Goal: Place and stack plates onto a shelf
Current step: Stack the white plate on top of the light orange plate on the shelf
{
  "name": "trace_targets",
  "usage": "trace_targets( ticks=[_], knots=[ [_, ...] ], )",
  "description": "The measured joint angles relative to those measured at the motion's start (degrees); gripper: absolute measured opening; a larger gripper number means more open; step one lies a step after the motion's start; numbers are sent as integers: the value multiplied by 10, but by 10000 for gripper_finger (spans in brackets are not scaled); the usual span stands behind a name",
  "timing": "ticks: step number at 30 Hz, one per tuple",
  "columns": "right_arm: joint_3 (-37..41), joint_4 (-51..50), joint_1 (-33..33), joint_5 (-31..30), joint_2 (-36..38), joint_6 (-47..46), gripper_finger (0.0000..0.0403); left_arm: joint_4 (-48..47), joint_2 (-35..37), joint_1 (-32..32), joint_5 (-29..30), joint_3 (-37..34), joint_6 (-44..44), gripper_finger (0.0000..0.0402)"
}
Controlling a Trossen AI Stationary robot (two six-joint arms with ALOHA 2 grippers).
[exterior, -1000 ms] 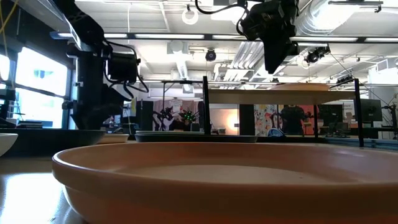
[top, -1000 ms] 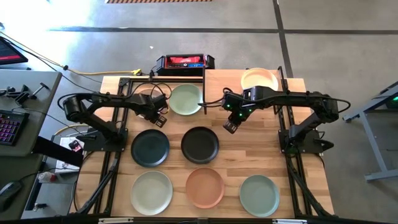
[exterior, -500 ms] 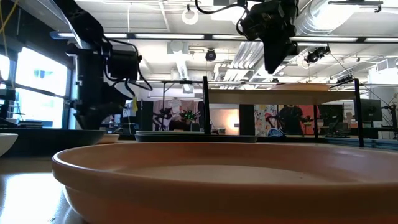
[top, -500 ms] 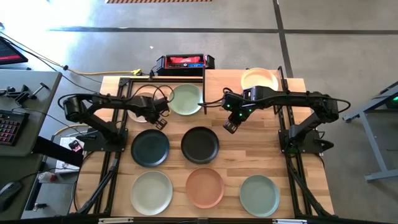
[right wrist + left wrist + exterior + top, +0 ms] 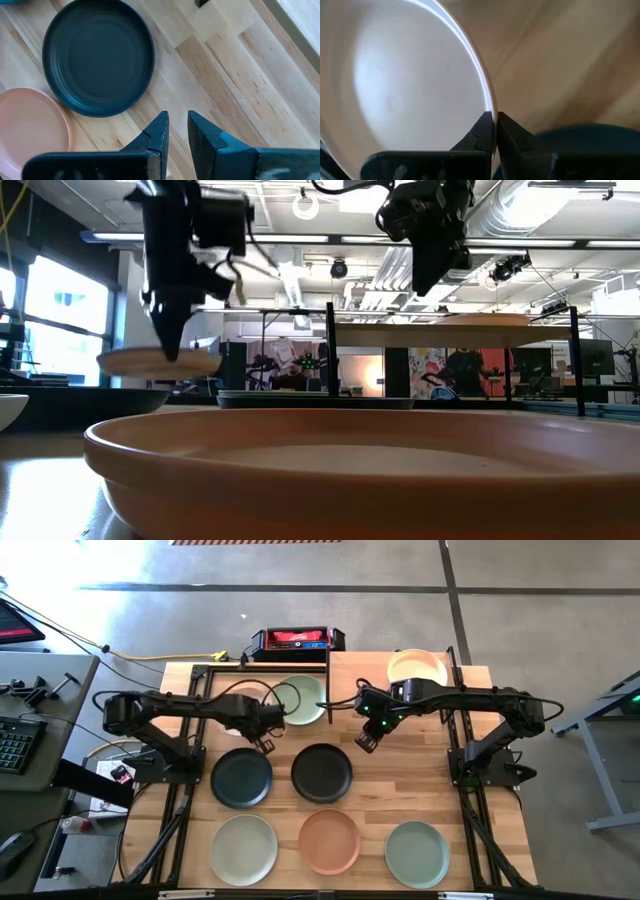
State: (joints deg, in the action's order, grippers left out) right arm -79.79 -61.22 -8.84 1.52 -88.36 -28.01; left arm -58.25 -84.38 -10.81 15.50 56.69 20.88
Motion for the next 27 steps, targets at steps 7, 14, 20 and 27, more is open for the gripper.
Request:
trace_targets(
  ticks=[7,14,20,27],
  knots=[
    [0,4,0,0,0,11,51,-70,0,83,29,87,10,1],
    [0,13,0,1,0,15,51,-112,0,174,34,157,-9,1],
    [0,12,0,9,0,14,51,-113,1,246,61,200,-72,1],
    [0,27,0,1,0,-29,65,-114,1,298,74,221,-180,1]
  ],
)
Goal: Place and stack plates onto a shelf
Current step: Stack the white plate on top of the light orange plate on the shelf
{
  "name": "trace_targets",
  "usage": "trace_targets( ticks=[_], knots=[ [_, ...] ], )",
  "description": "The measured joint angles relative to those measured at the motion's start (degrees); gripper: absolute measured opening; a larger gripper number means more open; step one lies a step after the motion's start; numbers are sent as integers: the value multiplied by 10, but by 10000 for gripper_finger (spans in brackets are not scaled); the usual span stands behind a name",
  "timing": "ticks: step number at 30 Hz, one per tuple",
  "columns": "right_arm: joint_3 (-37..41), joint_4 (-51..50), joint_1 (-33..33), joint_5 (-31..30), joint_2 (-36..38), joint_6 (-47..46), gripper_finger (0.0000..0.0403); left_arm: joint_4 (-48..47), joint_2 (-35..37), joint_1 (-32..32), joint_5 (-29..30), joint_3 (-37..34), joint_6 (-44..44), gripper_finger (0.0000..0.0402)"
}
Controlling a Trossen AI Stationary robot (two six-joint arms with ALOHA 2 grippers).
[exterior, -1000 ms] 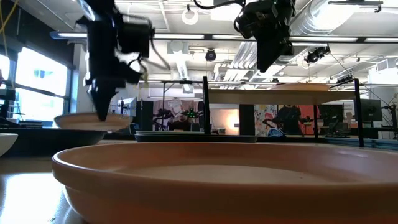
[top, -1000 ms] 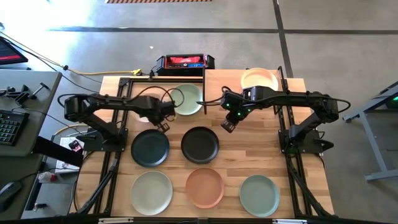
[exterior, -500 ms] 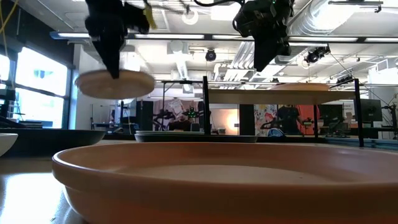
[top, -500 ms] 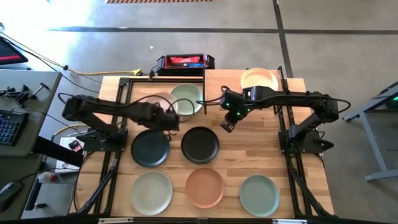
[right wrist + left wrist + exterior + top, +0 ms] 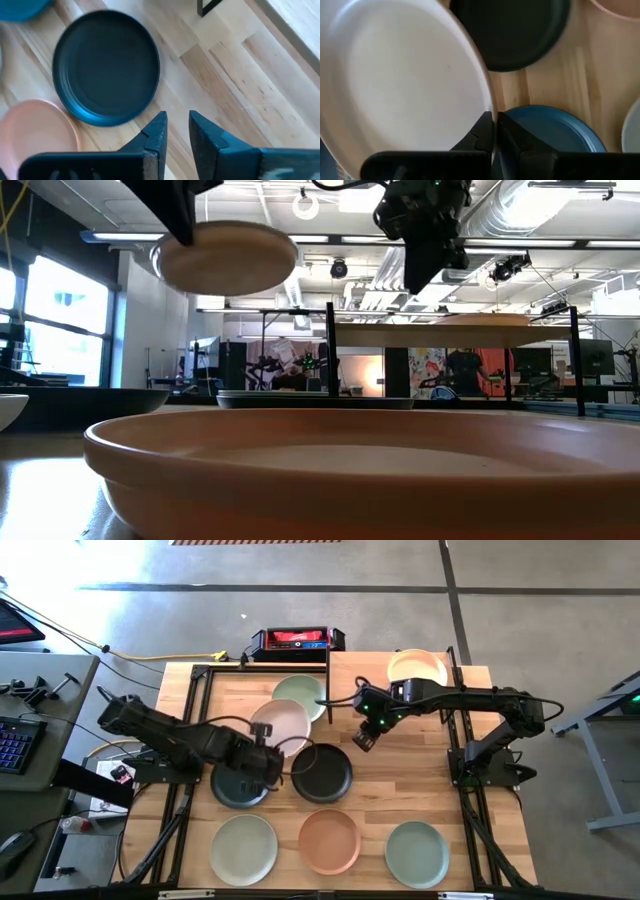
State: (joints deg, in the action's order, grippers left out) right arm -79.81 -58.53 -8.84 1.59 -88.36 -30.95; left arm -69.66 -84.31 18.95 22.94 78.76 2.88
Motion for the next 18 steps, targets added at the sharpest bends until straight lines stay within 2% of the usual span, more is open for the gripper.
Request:
trace_targets(
  ticks=[10,13,18],
  knots=[
    [0,46,19,7,0,-110,156,0,0,61,-18,3,-108,1],
    [0,77,33,31,0,-140,166,1,0,71,-18,3,-137,1],
    [0,154,59,45,0,-190,159,0,-3,79,-18,4,-196,1]
  ],
)
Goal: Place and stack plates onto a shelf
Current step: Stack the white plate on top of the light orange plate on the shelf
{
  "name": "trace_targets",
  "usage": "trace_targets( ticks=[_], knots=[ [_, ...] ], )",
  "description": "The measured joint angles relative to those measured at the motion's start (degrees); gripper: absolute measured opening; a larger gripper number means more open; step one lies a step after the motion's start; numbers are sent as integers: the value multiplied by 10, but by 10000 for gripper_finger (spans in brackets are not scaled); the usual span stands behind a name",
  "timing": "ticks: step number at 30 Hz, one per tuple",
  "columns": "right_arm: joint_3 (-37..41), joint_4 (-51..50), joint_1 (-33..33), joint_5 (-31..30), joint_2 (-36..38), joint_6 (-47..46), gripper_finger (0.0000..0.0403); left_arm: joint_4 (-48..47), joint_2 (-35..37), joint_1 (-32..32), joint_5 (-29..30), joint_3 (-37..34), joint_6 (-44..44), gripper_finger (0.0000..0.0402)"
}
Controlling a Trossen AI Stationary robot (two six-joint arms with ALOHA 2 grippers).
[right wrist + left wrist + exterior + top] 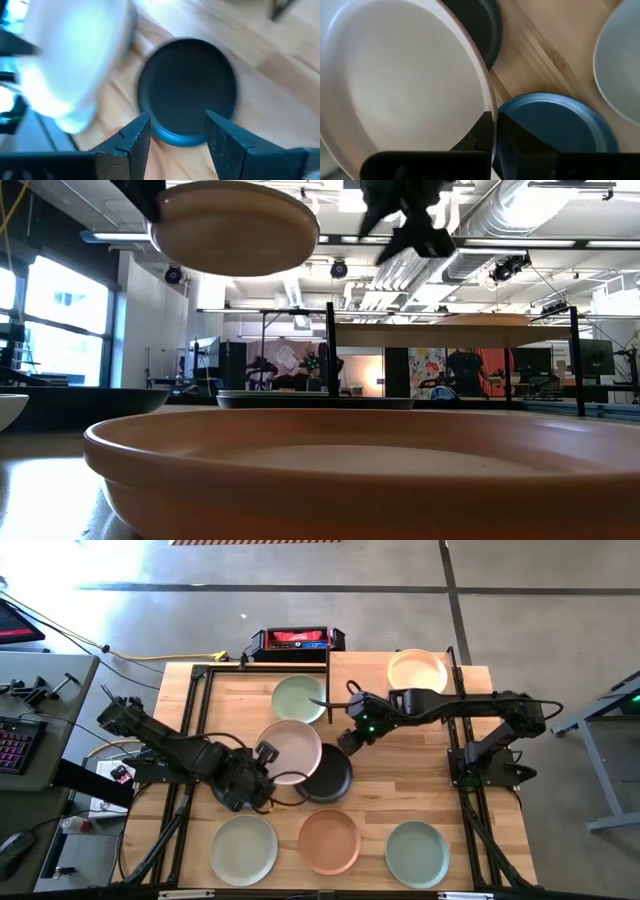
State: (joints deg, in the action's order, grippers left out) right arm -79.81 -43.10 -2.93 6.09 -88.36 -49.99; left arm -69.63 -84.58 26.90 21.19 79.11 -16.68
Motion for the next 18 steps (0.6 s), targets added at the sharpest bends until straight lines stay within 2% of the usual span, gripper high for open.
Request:
trace_targets(
  ticks=[4,9,18],
  knots=[
    [0,73,16,0,0,-10,147,0,-11,7,-2,0,-37,1],
    [-4,150,20,-10,0,-10,134,0,-29,14,-2,0,-41,1],
    [-109,147,8,-37,-1,56,128,0,-40,15,-2,0,-50,1]
  ],
)
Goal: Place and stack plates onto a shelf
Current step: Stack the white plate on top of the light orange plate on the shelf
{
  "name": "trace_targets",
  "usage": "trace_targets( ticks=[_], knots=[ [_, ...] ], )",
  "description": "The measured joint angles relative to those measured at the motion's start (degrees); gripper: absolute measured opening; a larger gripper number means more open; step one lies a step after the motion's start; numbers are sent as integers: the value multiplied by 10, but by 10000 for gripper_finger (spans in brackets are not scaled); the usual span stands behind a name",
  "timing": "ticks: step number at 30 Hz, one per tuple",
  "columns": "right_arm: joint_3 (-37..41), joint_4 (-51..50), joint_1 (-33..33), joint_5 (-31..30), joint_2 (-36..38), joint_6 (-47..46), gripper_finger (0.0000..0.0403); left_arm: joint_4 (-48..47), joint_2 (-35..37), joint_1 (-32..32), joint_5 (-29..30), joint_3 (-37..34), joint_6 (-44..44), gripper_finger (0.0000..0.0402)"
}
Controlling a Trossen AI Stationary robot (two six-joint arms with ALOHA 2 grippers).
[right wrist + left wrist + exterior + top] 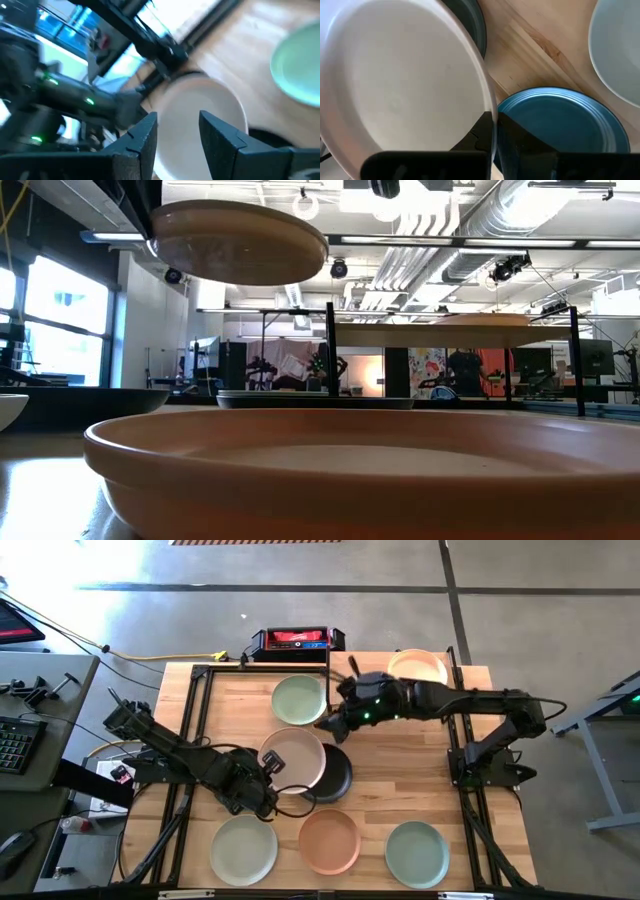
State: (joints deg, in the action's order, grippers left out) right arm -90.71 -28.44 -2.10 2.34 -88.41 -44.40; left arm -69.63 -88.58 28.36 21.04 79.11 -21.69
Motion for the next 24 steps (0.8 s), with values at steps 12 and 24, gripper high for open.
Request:
trace_targets(
  ticks=[12,24],
  knots=[
    [-60,-161,-33,-38,-21,3,128,0,1,0,8,0,2,1],
    [-60,-194,-14,-17,-97,-20,128,0,2,-3,57,0,-11,1]
  ],
)
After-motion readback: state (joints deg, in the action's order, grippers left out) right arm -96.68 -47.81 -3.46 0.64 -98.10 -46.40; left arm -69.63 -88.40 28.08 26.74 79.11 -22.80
